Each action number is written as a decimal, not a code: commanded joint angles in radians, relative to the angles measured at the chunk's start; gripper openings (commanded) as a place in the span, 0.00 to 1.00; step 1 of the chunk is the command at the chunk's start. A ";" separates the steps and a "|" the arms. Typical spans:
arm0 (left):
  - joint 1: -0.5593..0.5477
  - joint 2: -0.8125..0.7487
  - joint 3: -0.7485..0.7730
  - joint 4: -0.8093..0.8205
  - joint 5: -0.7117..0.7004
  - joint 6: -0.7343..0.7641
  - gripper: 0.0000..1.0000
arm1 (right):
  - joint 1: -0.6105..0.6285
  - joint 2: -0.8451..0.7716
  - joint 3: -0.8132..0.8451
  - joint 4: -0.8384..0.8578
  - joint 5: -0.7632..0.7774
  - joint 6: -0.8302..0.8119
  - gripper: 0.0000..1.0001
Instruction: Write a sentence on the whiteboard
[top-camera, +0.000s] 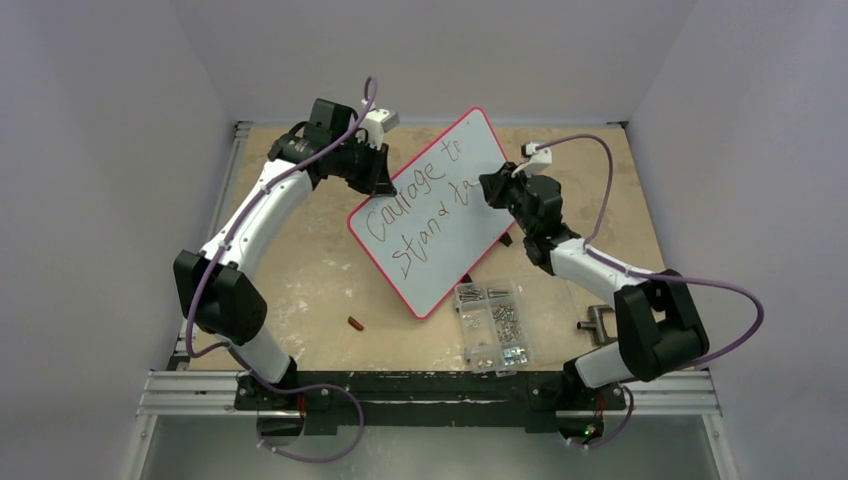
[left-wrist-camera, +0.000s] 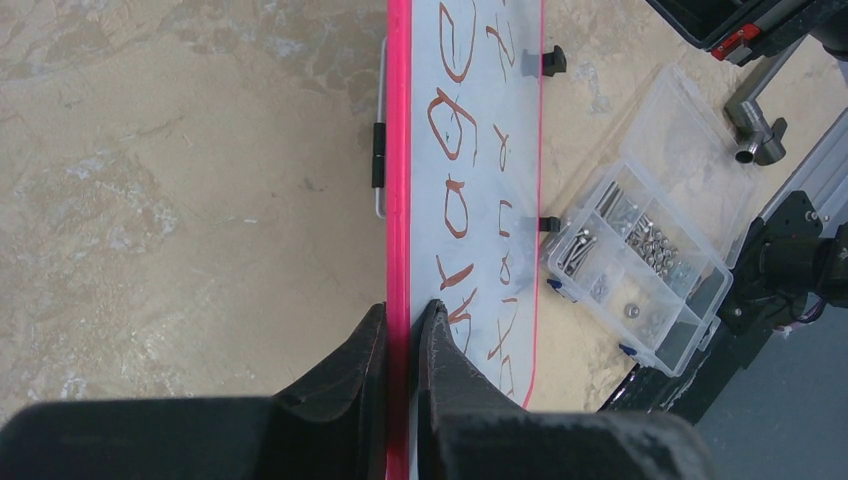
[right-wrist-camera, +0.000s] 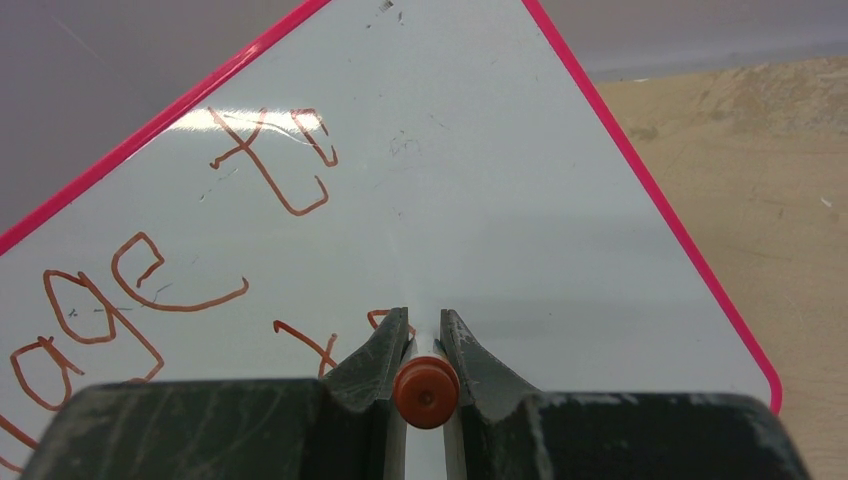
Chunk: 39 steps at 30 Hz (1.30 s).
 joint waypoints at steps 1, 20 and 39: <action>0.003 -0.031 -0.008 -0.019 -0.183 0.091 0.00 | 0.000 -0.056 0.009 -0.027 0.040 -0.017 0.00; 0.003 -0.027 -0.007 -0.018 -0.177 0.090 0.00 | 0.001 -0.037 0.133 -0.029 0.029 -0.009 0.00; 0.003 -0.027 -0.009 -0.016 -0.171 0.089 0.00 | 0.001 0.056 0.168 -0.016 -0.025 0.006 0.00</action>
